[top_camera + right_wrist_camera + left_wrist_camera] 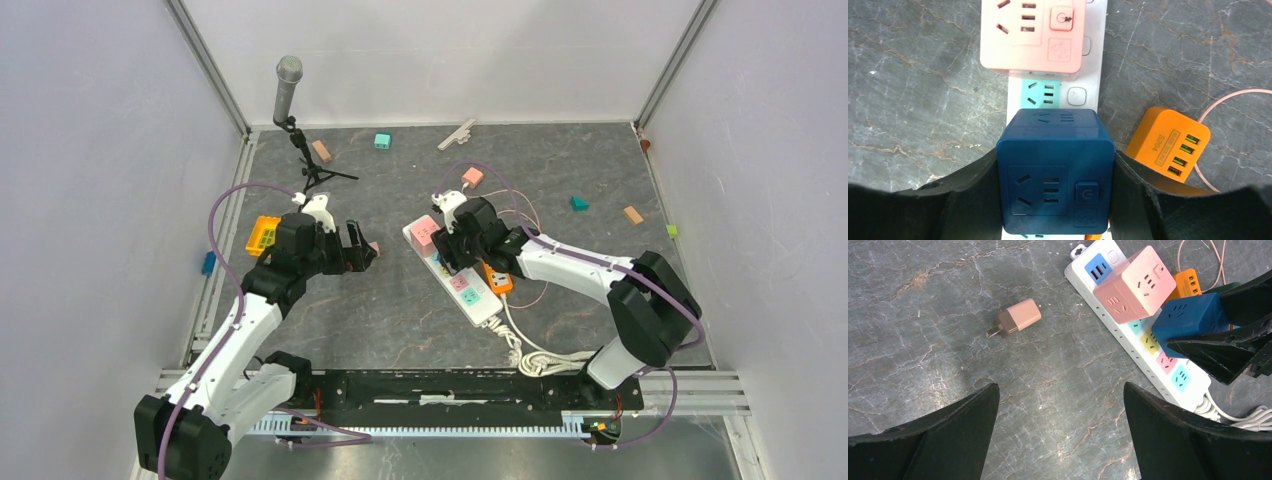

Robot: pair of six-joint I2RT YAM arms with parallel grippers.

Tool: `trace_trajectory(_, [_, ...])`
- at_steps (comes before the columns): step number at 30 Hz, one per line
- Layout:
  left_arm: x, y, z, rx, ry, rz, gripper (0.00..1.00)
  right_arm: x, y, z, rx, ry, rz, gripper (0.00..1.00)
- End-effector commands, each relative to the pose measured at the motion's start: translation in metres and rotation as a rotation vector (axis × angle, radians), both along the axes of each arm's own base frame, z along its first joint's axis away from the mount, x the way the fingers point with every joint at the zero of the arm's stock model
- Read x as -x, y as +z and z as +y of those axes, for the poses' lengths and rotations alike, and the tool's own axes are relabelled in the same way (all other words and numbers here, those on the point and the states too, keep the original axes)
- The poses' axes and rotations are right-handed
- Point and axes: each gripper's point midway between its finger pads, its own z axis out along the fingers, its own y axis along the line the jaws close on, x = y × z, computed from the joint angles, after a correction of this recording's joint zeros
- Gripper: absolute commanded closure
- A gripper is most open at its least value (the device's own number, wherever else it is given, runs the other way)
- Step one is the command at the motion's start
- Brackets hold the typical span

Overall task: Insert the plug
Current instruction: Insert the plug into the socket.

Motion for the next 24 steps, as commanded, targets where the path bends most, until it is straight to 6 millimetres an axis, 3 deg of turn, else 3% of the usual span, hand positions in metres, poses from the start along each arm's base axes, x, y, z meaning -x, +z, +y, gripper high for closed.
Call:
trace_trajectory(1, [-0.008,0.017,0.003,-0.023,-0.01,-0.076,0.0,0.035,-0.023,-0.006,-0.004,0.042,0.141,1.0])
trace_trajectory(7, [-0.008,0.018,0.003,-0.023,-0.01,-0.077,0.0,0.032,-0.009,0.001,-0.049,0.052,0.117,1.0])
trace_trajectory(17, [-0.008,0.019,0.003,-0.024,-0.007,-0.083,0.0,0.029,-0.03,-0.013,0.047,0.011,0.138,1.0])
trace_trajectory(24, [-0.008,0.019,0.004,-0.025,-0.006,-0.081,0.0,0.015,-0.03,-0.025,0.157,-0.029,0.088,1.0])
